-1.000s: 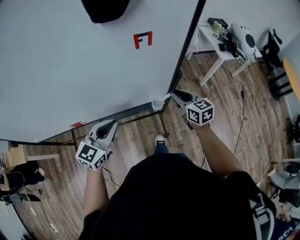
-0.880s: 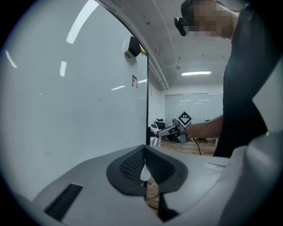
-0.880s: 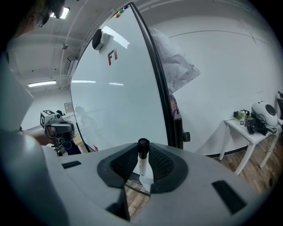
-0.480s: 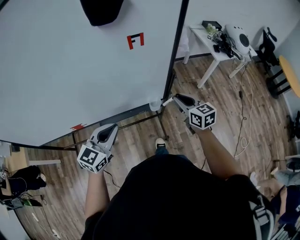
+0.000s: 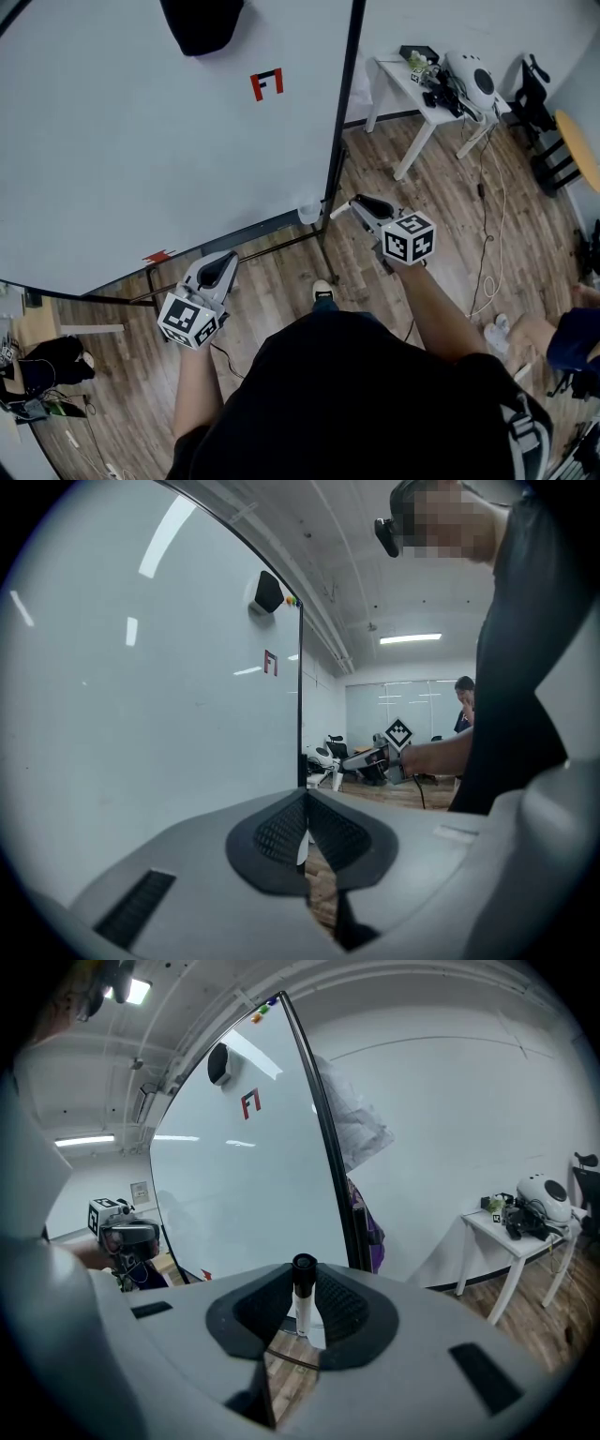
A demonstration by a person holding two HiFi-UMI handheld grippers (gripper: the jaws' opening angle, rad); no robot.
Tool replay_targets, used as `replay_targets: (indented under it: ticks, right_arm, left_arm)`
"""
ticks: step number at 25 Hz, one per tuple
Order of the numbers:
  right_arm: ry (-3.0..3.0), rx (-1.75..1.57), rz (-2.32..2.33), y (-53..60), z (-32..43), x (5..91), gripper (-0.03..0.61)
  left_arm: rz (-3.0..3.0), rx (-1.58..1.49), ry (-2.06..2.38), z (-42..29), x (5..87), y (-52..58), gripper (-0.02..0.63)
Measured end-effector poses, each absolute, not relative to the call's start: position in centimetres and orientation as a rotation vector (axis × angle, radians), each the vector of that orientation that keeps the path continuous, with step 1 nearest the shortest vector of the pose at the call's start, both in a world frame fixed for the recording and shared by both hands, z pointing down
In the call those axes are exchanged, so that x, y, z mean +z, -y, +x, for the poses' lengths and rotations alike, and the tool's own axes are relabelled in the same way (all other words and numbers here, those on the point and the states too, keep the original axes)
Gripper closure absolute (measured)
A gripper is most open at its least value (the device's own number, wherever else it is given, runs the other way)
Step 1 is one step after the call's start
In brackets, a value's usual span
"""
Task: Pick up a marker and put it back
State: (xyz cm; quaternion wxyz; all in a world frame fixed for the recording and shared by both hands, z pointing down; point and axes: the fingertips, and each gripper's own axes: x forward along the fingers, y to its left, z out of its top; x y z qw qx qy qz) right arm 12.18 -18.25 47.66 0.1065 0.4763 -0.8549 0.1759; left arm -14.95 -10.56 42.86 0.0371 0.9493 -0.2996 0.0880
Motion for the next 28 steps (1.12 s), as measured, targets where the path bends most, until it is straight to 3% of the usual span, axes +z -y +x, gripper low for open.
replay_targets:
  ticks: [28]
  right_arm:
    - [2.5, 0.538, 1.306, 23.1, 9.8, 51.1, 0.509]
  left_arm:
    - [2.842, 0.292, 0.992, -16.2, 44.2, 12.8, 0.603]
